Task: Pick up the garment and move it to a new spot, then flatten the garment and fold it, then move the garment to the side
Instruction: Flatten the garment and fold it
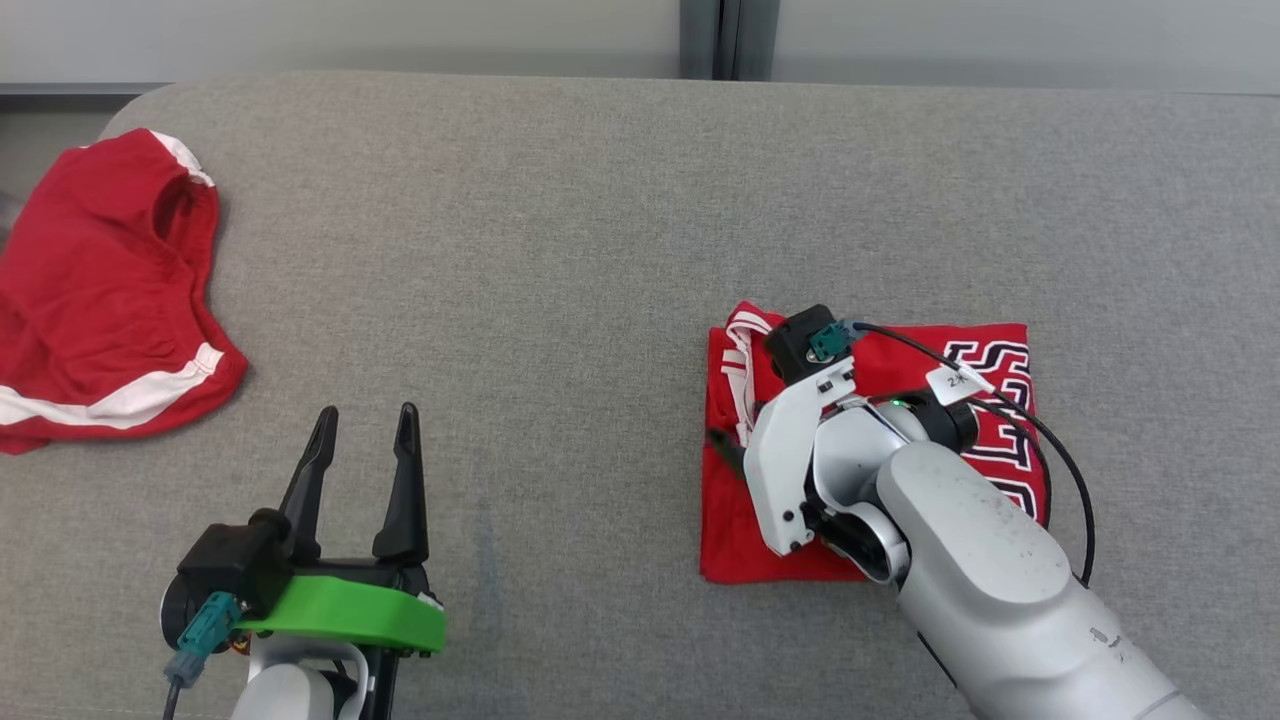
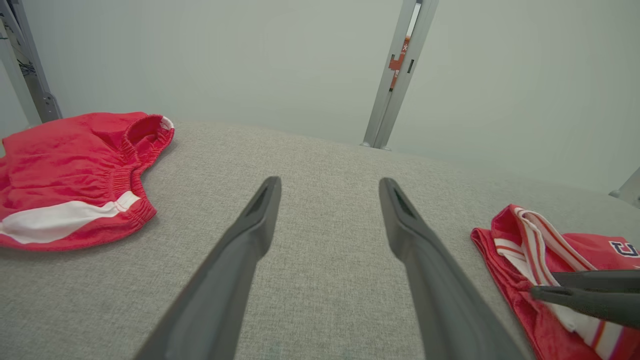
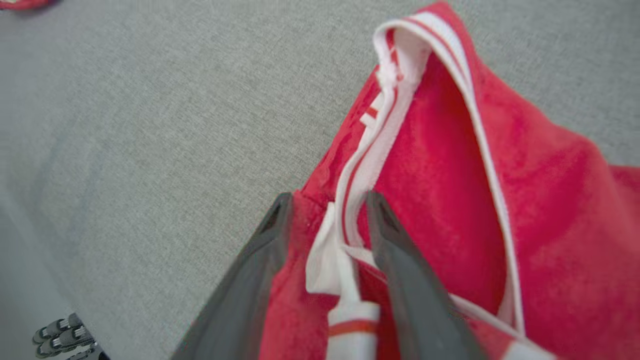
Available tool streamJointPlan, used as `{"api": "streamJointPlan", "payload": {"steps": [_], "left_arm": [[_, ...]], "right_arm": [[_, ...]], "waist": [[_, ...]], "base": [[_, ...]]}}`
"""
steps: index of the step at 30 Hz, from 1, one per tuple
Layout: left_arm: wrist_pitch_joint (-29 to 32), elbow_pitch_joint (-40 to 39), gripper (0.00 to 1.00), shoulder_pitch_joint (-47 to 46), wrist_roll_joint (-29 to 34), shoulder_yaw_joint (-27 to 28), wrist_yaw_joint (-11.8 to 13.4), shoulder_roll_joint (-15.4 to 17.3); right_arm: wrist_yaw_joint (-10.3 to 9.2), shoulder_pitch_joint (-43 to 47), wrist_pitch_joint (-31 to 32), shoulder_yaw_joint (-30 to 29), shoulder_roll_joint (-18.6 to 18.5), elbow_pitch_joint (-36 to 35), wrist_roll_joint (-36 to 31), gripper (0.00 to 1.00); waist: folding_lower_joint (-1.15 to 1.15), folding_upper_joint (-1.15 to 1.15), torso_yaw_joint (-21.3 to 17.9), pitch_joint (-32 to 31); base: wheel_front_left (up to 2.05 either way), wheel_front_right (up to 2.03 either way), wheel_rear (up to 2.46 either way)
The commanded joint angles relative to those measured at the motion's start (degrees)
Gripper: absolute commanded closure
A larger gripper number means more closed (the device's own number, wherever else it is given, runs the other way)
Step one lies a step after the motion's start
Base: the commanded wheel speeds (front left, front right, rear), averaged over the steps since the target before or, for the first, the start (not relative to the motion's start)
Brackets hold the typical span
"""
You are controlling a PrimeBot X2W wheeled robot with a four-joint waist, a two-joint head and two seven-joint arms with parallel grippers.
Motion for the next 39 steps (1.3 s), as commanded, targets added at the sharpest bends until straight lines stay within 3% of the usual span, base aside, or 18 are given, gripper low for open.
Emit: {"api": "streamJointPlan", "payload": {"steps": [1, 7, 10, 21, 26, 31, 32, 34, 35, 36, 39], "left_arm": [[-0.16, 0.07, 0.00, -0.20, -0.12, 0.28, -0.14, 0.03], [-0.16, -0.04, 0.00, 1.10, 0.40, 1.13, -0.14, 0.03], [-0.16, -0.30, 0.00, 1.35, 0.56, 1.29, -0.14, 0.04], [-0.16, -0.62, 0.00, 2.20, 1.07, 2.18, -0.14, 0.05], [-0.16, -0.81, 0.00, 2.42, 0.89, 2.34, -0.14, 0.05], [-0.16, -0.93, 0.00, 1.70, 0.66, 1.87, -0.14, 0.06], [-0.16, -0.93, 0.00, 1.39, 0.60, 1.56, -0.14, 0.06], [-0.16, -0.73, 0.00, 0.88, 0.63, 1.25, -0.14, 0.07], [-0.16, -0.64, 0.00, 0.66, 0.64, 1.26, -0.14, 0.07], [-0.16, -0.58, 0.00, 0.38, 0.73, 1.14, -0.14, 0.07], [-0.16, -0.48, 0.00, 0.08, 0.89, 1.06, -0.14, 0.18]], "right_arm": [[-0.06, -0.52, -1.10, -0.07, 0.20, -0.21, 1.87, 0.00], [-0.06, -0.88, -6.40, -1.47, 0.58, -6.82, 11.19, 0.00], [-0.07, -0.75, -10.15, -3.40, -0.49, -10.15, 11.62, 0.00], [-0.07, 8.37, -25.00, -14.98, -10.19, -16.85, -2.29, 0.00], [-0.06, 13.72, -30.84, -20.06, -10.12, -15.67, -6.70, 0.00], [-0.06, 16.66, -34.44, -20.66, -7.93, -12.02, -8.59, 0.00], [-0.06, 16.97, -35.21, -20.37, -7.29, -10.89, -8.88, 0.04], [-0.06, 17.19, -36.31, -19.53, -5.94, -8.67, -9.23, 0.56], [-0.06, 17.03, -36.94, -19.08, -5.36, -7.75, -9.40, 0.74], [-0.07, 16.77, -37.55, -18.54, -4.74, -6.35, -9.54, 1.00], [-0.07, 15.77, -38.98, -16.41, -2.96, -2.67, -9.84, 1.00]], "waist": [[0.00, 0.00, -0.25, -0.39], [0.00, 0.00, -1.74, -1.71], [0.00, 0.00, -2.60, -2.30], [0.00, 0.00, -5.79, -4.57], [0.00, 0.00, -7.03, -4.78], [0.00, 0.00, -7.13, -3.88], [0.00, 0.00, -6.91, -3.52], [0.00, 0.00, -6.45, -2.97], [0.00, 0.00, -6.23, -2.74], [0.00, 0.00, -5.90, -2.41], [0.00, 0.00, -5.05, -1.68]], "base": [[0.00, 0.00, 0.00], [0.00, 0.00, 0.00], [0.00, 0.00, 0.00], [0.00, 0.00, 0.00], [0.00, 0.00, 0.00], [0.00, 0.00, 0.00], [0.00, 0.00, 0.00], [0.00, 0.00, 0.00], [0.00, 0.00, 0.00], [0.00, 0.00, 0.00], [0.00, 0.00, 0.00]]}}
